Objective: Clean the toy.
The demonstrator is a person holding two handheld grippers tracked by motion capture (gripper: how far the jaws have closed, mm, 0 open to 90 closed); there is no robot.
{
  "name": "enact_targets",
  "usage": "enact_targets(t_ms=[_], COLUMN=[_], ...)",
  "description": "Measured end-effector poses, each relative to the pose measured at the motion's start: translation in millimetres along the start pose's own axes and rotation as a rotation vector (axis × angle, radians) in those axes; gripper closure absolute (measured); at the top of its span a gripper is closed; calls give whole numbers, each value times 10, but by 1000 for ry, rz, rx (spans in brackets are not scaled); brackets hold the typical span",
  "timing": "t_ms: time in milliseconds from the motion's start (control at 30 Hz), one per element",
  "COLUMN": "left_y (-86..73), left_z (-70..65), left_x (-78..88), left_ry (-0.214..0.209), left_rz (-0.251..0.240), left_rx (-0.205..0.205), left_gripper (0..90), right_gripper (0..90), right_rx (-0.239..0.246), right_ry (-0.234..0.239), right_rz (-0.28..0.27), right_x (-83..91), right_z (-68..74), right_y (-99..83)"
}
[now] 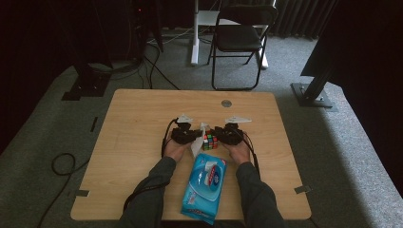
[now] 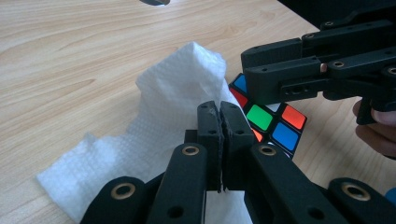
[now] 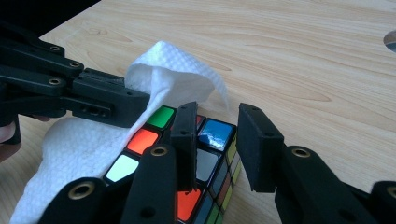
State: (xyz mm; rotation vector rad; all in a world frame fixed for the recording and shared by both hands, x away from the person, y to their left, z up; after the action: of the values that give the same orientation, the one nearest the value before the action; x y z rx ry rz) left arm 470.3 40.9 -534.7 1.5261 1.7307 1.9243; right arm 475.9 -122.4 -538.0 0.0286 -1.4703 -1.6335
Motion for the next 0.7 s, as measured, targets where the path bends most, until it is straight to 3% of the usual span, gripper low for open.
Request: enact_targets(t_ms=[367, 500, 600, 700], left_y=[-109, -201, -255, -308], left_z=[56, 50, 75, 76], left_x=[-47, -129, -175, -237], left_ry=[20, 38, 28, 31], left_rz=[36, 97, 110, 156], left_rx=[22, 1, 26, 14], left_gripper=[883, 883, 883, 882], right_gripper=[689, 689, 690, 690], right_rx=[2, 2, 1, 0], right_ry=[-4, -6, -6, -5], right_rz=[-1, -2, -2, -1], right_x=[0, 0, 0, 0], right_z=[3, 4, 5, 5], right_y=[0, 0, -1, 0])
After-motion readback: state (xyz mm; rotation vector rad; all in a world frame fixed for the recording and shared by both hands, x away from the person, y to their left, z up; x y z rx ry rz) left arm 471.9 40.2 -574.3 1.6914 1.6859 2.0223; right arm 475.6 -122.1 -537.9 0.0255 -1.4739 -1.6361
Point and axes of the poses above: each handheld gripper's, and its own axes: x roughly backward along the jaws, y roughly out of its top, z roughly to its left, the point moved 5 cm from there along -x, roughly forward along the jaws, and after that the axes turned 5 degrees about -x, right-handed, at the moved point
